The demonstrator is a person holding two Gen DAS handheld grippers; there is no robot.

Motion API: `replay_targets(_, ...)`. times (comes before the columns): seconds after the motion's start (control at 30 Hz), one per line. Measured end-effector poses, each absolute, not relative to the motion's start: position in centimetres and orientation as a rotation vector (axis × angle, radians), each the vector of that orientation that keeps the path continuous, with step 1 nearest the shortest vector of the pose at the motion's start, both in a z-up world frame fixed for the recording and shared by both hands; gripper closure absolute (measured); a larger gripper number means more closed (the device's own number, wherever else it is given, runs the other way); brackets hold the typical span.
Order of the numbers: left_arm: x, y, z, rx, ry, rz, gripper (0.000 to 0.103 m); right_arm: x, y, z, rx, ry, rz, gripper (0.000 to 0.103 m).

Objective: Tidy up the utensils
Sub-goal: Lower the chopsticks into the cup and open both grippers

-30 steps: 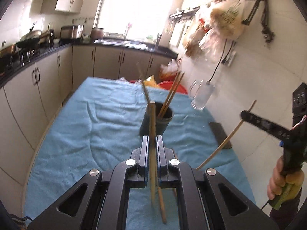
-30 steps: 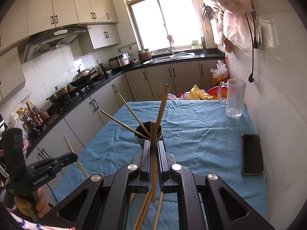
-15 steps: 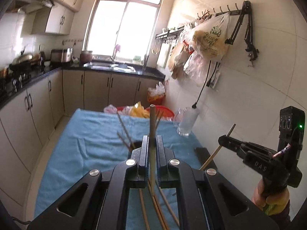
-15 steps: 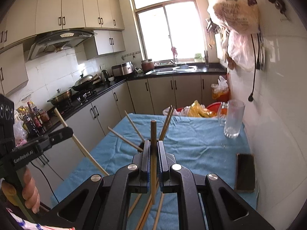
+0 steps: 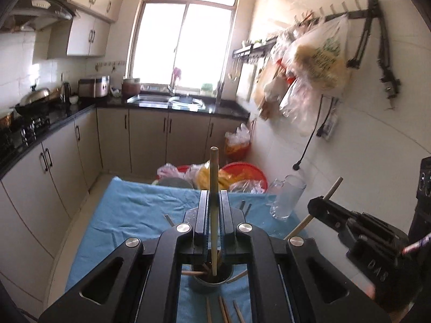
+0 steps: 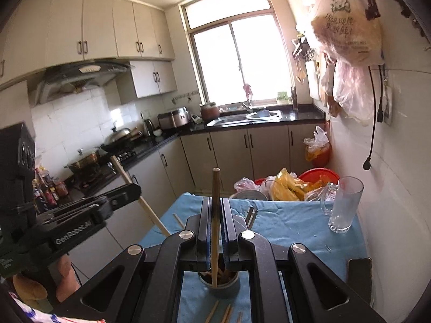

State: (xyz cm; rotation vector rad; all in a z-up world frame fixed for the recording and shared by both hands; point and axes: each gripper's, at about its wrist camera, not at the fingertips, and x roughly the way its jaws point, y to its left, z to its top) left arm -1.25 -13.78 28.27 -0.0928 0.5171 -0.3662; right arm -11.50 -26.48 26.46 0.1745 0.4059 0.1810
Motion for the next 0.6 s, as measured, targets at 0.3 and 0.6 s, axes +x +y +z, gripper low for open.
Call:
replay_targets(0.3,3.0,-15.5,23.1,-0.076,0.673,-0.364,0.097,-5.5,-27.1,21.5,0.209,0.561,0.155,0.096)
replay_targets(0.6,1.1,-14.4,23.3,-0.071,0.66,-0.364,0.071,-2.2,-28.3,18.2,0.255,0.653,0.141,0.095)
